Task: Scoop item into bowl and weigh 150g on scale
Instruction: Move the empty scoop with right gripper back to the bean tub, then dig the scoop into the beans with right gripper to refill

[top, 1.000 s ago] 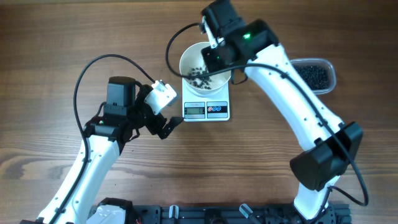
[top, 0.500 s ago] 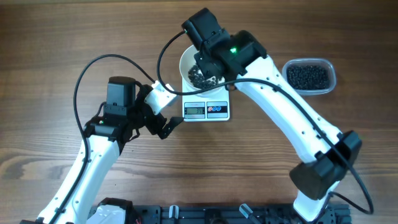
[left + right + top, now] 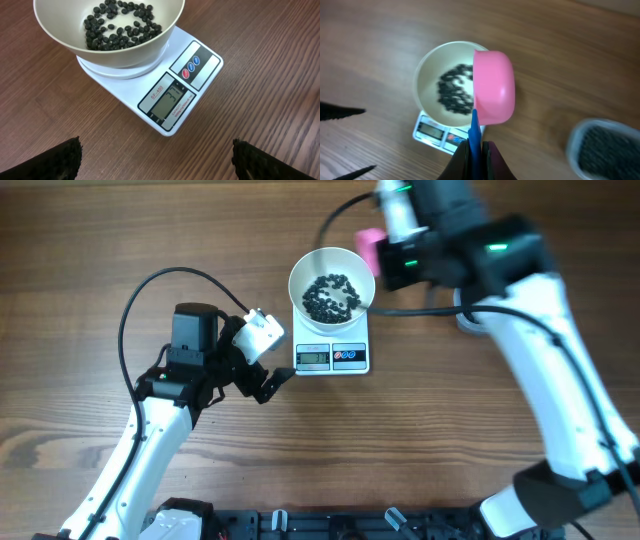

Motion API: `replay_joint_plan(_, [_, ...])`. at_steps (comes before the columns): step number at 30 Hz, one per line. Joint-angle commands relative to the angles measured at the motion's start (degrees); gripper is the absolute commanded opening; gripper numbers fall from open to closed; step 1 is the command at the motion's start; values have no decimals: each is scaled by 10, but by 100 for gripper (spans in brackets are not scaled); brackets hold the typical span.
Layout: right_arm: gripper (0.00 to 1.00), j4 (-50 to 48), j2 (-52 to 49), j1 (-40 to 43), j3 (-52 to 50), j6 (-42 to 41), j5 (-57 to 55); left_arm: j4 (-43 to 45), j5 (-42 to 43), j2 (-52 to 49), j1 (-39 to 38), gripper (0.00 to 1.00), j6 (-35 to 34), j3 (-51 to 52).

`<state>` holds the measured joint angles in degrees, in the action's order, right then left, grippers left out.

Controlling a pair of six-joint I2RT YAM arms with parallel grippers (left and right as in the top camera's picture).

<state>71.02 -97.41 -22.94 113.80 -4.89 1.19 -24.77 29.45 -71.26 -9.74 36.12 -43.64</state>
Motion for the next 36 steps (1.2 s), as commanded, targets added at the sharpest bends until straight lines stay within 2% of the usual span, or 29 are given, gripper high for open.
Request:
replay_joint_plan(1, [4,47,50,96,16,-2,-21,2,1,-2,2,100,-4,3])
replay_joint_plan(4, [4,94,49,167,3,-17,-91,1,1,-2,2,100,-4,3])
replay_joint_plan(7, [4,78,49,221,-64,-11,-119,1,1,-2,2,100,-4,3])
replay_joint_plan(13, [4,-21,49,251,-195,-8,-150,1,1,-2,2,100,-4,3])
replay_joint_plan(16, [4,-93,49,253,-259,58,-169,1,1,-2,2,100,-4,3])
replay_joint_plan(21, [4,-143,29,253,-310,64,-192,1,1,-2,2,100,-4,3])
replay_joint_plan(30, [4,-144,-70,253,-317,45,-176,2,1,-2,2,100,-4,3])
replay_joint_plan(36, [4,-141,-81,263,-314,49,-19,1,1,-2,2,100,-4,3])
